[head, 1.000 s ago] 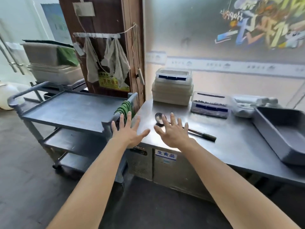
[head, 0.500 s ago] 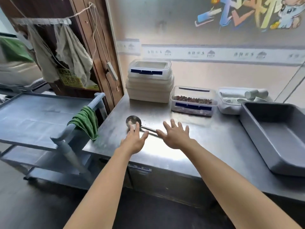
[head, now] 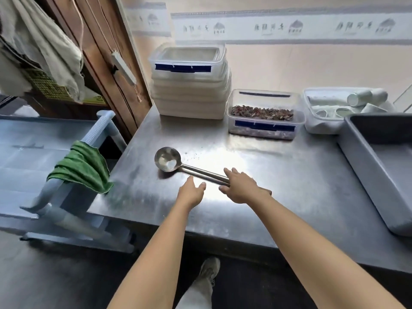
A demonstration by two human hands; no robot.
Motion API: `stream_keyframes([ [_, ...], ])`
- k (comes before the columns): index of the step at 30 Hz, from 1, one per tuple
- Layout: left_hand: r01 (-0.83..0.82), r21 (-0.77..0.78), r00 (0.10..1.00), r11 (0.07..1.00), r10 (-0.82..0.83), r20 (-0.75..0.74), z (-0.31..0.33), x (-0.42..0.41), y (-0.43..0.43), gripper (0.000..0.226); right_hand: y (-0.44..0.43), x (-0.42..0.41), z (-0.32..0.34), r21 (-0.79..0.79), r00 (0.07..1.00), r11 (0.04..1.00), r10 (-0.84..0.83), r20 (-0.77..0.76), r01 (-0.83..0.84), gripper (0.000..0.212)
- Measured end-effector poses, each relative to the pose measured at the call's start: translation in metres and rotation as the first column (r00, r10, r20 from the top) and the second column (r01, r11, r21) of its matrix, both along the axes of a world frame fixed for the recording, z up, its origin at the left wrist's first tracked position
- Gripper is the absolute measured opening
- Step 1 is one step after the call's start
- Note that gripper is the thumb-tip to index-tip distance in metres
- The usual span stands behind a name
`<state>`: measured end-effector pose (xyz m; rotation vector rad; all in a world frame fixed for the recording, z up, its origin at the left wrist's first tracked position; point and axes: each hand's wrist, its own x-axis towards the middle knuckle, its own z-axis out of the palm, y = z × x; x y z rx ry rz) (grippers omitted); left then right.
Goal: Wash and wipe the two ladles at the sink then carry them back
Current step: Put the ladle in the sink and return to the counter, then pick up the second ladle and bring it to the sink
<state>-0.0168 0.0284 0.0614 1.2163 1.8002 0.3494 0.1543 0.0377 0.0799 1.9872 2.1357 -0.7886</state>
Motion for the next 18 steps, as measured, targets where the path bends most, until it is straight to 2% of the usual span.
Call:
stream_keyframes([
  [2,-0.084,-0.036,0.991,0.996,0.087,0.105,-0.017,0.001,0.023,0.067,0.018,-0.001,-0.017,-0.022,1.000,1.000,-0.008,0.014,0.009,0.065],
  [6,-0.270,-0.193,0.909,0.943,0.316,0.271,-0.085,-0.004,0.079,0.084,0.055,-0.008,-0.050,-0.081,0.999,0.997,-0.014,0.032,0.017,0.064],
  [7,-0.318,-0.248,0.876,0.915,0.384,0.293,-0.092,-0.005,0.085,0.075,0.060,-0.010,-0.055,-0.098,0.999,0.995,-0.022,0.034,0.025,0.064],
  [10,-0.418,-0.362,0.763,0.833,0.538,0.359,-0.094,-0.004,0.109,0.012,0.088,-0.014,-0.075,-0.142,0.997,0.988,-0.052,0.049,0.058,0.062],
  [13,-0.476,-0.468,0.639,0.745,0.658,0.398,-0.110,-0.006,0.131,0.018,0.105,-0.016,-0.089,-0.196,0.996,0.978,-0.069,0.052,0.078,0.060],
  [16,-0.521,-0.511,0.534,0.684,0.728,0.430,-0.122,-0.001,0.153,0.005,0.117,-0.016,-0.102,-0.228,0.995,0.969,-0.087,0.043,0.095,0.051],
  [18,-0.532,-0.528,0.500,0.662,0.749,0.435,-0.123,0.002,0.161,0.017,0.123,-0.015,-0.106,-0.232,0.994,0.967,-0.105,0.031,0.109,0.046],
])
